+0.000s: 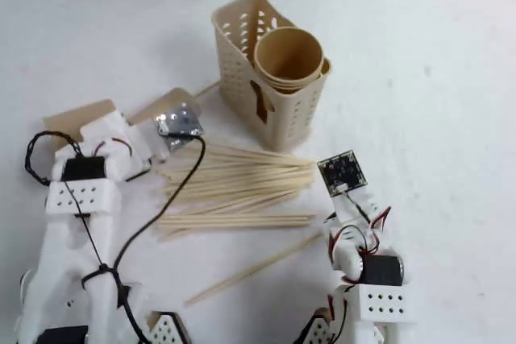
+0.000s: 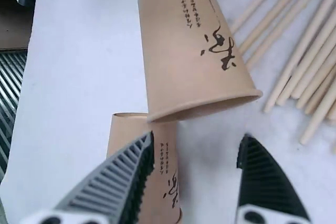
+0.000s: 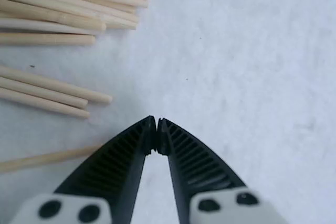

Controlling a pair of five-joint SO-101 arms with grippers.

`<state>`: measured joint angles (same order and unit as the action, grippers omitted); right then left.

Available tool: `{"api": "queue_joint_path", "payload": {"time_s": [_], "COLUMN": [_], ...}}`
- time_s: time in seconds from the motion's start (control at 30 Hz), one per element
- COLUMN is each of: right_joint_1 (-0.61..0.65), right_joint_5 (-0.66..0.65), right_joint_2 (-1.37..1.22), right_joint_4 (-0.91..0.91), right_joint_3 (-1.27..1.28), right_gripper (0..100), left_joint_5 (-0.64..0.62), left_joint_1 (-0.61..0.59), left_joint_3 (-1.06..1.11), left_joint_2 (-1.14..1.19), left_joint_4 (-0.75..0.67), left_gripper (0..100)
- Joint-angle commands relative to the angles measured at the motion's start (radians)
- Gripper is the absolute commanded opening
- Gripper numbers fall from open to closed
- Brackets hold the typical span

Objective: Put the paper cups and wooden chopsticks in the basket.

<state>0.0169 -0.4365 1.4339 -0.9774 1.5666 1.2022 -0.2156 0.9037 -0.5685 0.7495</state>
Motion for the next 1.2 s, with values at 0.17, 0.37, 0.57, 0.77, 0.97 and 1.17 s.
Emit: {"api": "queue_joint_path", "payload": {"time_s": [0.17, 0.37, 0.57, 0.77, 0.97, 1.17], "right_joint_1": [0.002, 0.001, 0.001, -0.001, 0.001, 0.001], "right_joint_5": [-0.009, -0.009, -0.009, -0.009, -0.009, -0.009], "right_joint_2": [0.013, 0.013, 0.013, 0.013, 0.013, 0.013], "right_joint_4": [0.021, 0.021, 0.021, 0.021, 0.021, 0.021], "right_joint_3": [-0.006, -0.006, -0.006, -0.006, -0.006, -0.006], "right_gripper": [1.8, 1.8, 1.8, 1.8, 1.8, 1.8], "left_joint_5": [0.044, 0.063, 0.057, 0.051, 0.014, 0.000], "left_joint_1": [-0.044, -0.028, -0.028, 0.025, 0.042, 0.045], "left_joint_3": [-0.032, 0.097, 0.144, 0.140, 0.103, 0.026], "left_joint_2": [-0.019, -0.019, -0.019, 0.041, 0.203, 0.315], "left_joint_4": [-0.192, -0.388, -0.463, -0.470, -0.598, -0.612], "left_gripper": [26, 26, 26, 26, 26, 26]}}
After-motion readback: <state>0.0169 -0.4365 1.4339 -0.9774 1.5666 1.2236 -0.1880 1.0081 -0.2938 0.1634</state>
